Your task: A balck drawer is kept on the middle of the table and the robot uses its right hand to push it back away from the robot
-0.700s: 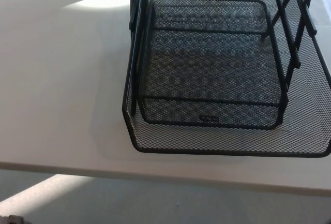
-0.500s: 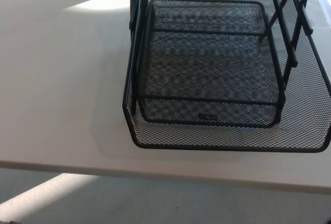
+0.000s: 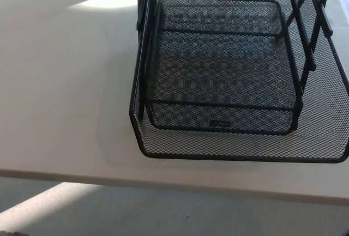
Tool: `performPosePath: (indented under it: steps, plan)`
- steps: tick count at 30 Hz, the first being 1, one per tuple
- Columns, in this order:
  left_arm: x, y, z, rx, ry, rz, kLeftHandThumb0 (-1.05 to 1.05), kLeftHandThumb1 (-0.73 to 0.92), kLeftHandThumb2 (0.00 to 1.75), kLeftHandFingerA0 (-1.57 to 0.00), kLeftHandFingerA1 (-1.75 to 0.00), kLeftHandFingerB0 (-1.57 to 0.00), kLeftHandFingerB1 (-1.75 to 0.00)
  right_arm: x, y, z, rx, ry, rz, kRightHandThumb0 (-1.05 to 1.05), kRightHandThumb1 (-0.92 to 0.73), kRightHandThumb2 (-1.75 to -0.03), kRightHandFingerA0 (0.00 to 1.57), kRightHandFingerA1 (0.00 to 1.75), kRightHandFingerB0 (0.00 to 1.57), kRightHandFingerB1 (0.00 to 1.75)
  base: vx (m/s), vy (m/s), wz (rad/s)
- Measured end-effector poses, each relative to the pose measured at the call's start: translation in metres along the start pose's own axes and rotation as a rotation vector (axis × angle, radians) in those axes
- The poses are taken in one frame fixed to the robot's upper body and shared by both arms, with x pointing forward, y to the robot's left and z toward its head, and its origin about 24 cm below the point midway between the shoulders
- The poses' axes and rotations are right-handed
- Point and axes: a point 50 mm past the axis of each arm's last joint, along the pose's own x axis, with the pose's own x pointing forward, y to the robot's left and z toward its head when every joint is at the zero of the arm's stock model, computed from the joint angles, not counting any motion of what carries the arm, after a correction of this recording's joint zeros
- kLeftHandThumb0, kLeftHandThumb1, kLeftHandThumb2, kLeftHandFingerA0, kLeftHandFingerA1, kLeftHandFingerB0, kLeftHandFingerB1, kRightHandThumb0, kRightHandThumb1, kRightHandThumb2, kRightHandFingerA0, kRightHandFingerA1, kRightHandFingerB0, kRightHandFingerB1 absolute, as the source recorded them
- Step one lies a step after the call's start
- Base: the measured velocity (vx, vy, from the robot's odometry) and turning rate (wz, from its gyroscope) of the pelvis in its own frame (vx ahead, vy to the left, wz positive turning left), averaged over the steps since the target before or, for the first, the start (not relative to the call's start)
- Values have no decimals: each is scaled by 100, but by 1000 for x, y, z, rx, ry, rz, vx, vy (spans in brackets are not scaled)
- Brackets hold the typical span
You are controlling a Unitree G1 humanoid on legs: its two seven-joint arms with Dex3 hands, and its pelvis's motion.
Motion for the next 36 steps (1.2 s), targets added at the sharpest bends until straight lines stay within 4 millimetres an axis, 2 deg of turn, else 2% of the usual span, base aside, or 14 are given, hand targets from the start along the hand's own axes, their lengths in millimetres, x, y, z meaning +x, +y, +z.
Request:
performPosePath:
  steps: [3, 7, 16, 19, 26, 30, 32, 36]
  plan:
    - [0, 0, 0, -1, 0, 0, -57, 71, 63, -50, -40, -32, -33, -7, 6, 3, -21, -44, -8, -52, -80, -64, 48, 39, 37, 33, 0, 0, 0]
    - [0, 0, 0, -1, -1, -1, -55, 74, 63, -50, -39, -34, -33, -16, 14, 11, -28, -112, -20, -50, -80, -64, 50, 39, 38, 34, 0, 0, 0]
    - [0, 0, 1, -1, -2, 0, -56, 71, 63, -50, -40, -33, -33, -47, 28, 33, -15, -291, -55, -49, -78, -64, 49, 40, 36, 35, 0, 0, 0]
    - [0, 0, 1, -1, -2, -1, -55, 75, 63, -51, -39, -34, -33, -59, 32, 42, -14, -354, -65, -49, -78, -64, 48, 40, 35, 35, 0, 0, 0]
    - [1, 0, 1, -1, -3, 0, -56, 75, 63, -51, -39, -33, -33, -88, 31, 60, -35, -481, -96, -50, -77, -64, 50, 41, 36, 35, 0, 0, 0]
    - [1, 0, 1, -1, -3, 0, -58, 71, 63, -49, -39, -32, -33, -109, 27, 75, -76, -570, -122, -48, -81, -64, 51, 42, 37, 35, 0, 0, 0]
    - [1, 0, 1, -1, -3, 0, -55, 74, 63, -51, -39, -33, -33, -120, 26, 82, -101, -612, -131, -48, -82, -64, 50, 42, 36, 35, 0, 0, 0]
    - [1, 0, 1, -1, -4, 0, -55, 74, 63, -51, -39, -33, -33, -142, 24, 98, -162, -705, -147, -50, -78, -65, 50, 42, 36, 35, 0, 0, 0]
